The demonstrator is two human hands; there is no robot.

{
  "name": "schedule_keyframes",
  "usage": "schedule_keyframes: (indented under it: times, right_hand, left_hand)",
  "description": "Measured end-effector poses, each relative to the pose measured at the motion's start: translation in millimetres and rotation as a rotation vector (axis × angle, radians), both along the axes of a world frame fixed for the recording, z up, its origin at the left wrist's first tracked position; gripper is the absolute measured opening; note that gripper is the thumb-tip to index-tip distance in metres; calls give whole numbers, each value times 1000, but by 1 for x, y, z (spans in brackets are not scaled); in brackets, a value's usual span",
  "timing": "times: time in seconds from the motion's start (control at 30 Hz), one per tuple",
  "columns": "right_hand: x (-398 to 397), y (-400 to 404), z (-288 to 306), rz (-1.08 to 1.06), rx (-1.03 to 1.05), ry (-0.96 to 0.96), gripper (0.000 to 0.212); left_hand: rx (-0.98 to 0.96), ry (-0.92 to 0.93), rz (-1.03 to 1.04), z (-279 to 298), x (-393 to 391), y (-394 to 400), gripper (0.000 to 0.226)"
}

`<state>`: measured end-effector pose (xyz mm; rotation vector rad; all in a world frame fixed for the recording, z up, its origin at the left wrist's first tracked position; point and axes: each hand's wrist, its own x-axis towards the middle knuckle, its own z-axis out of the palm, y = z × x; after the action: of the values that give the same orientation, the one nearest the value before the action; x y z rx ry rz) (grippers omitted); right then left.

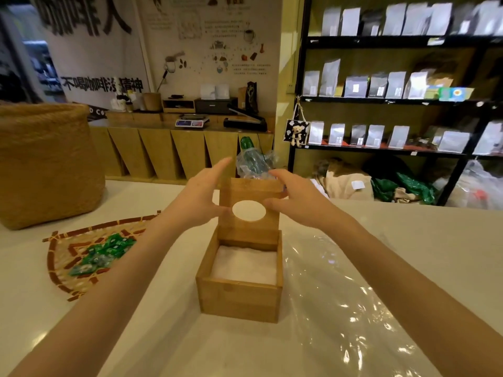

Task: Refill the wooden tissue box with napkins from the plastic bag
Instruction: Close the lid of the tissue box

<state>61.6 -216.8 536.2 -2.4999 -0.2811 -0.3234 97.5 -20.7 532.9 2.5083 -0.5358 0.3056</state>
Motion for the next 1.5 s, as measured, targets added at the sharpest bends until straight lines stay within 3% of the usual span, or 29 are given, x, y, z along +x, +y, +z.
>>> schedule_keyframes:
  times: [0.13,0.33,0.47,0.63,0.77,0.9,1.03,1.13,1.3,1.4,1.5]
  right_hand:
    - [3,1,-15,77,36,-93,48]
    - [-11,4,-22,84,70,-250,37]
    - [-35,7,-28,80,63,-374,22]
    - [-71,14,-33,121,58,-367,33]
    - [-96,12,-45,184,-22,-218,39]
    - [-108,15,-62,169,-430,-180,39]
    - [-113,21,-71,127,-480,-228,37]
    - [-114,22,-78,95,-449,-314,33]
    - [-116,25,-84,96,-359,-261,36]
    - [-120,20,-79,134,-86,-96,38]
    - [-133,-4,-69,115,156,-2,38]
  left_hand:
    - [7,29,-92,-16,2,-1,80]
    - [-86,-39,-35,-25,-11,-2,72]
    - [-205,-4,-126,-25,-37,5,47]
    - [-256,31,-195,-31,-73,24,18]
    - [-175,73,-216,-41,-92,36,30]
    - [-46,126,-236,-61,-104,39,44]
    - [-65,137,-242,-71,-109,37,42]
    - [-59,97,-219,-74,-109,36,45]
    - [-103,63,-205,-74,-113,32,50]
    - [-29,6,-149,-70,-118,25,58]
    - [-25,-181,-131,-64,-135,0,55]
